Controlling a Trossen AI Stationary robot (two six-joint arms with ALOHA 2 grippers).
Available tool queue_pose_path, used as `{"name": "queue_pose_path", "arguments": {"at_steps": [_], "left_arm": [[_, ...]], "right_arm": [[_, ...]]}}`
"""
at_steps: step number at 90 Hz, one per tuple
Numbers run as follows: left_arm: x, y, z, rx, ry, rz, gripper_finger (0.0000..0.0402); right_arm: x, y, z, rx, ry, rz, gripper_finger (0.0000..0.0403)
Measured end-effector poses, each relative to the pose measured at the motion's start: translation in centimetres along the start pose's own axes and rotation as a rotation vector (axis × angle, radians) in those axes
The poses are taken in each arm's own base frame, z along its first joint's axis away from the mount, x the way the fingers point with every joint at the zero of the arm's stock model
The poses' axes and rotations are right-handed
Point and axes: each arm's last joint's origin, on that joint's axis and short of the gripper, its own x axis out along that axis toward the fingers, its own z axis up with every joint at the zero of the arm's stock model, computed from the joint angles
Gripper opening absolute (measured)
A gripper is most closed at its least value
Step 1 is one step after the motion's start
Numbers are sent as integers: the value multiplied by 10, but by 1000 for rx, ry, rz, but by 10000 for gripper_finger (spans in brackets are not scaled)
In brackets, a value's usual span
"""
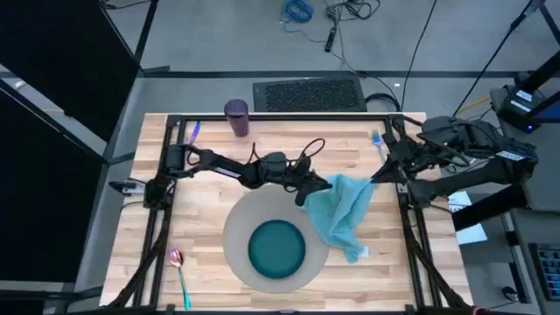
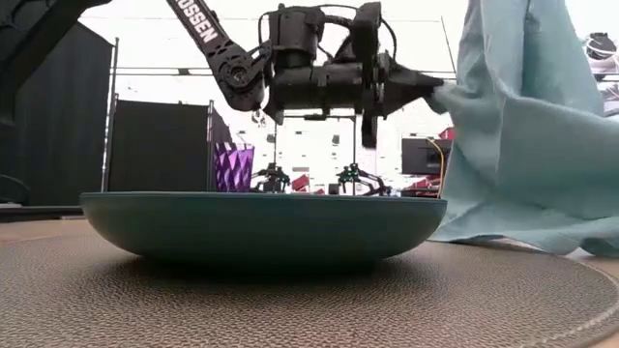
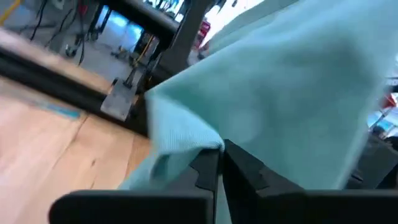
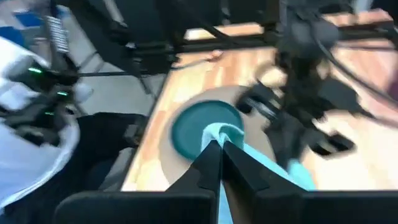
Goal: Set table place
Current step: Fold the blue table napkin
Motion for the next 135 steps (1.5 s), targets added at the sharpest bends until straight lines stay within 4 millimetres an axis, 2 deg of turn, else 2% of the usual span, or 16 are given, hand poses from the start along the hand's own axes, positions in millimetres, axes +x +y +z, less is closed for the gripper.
{"name": "queue_pose_path", "arguments": {"at_steps": [18, 37, 57, 74, 81, 98, 109, 121, 128, 135], "left_arm": [[-11, -14, 32, 82, -6, 17, 0], [-41, -37, 81, 227, 27, 153, 0], [-90, -64, 134, 352, 1, 325, 0], [-137, -71, 171, 351, -37, 423, 0], [-155, -71, 184, 354, -67, 466, 0], [-195, -62, 209, 361, -136, 577, 0], [-217, -52, 220, 353, -148, 627, 0], [-233, -43, 225, 316, -140, 631, 0], [-236, -40, 225, 305, -123, 623, 0], [-236, -40, 222, 289, -94, 612, 0]], "right_arm": [[0, -6, -3, 71, 10, -184, 0], [0, -11, -3, 95, -6, -358, 0], [6, -33, 3, 119, -7, -647, 0], [14, -66, 23, 104, -85, -818, 0], [19, -83, 32, 79, -120, -811, 0], [26, -128, 54, 55, -164, -791, 0], [24, -148, 71, 43, -150, -837, 0], [17, -150, 94, 10, -157, -830, 0], [12, -146, 106, 12, -171, -773, 0], [15, -140, 110, 35, -151, -696, 0]]}}
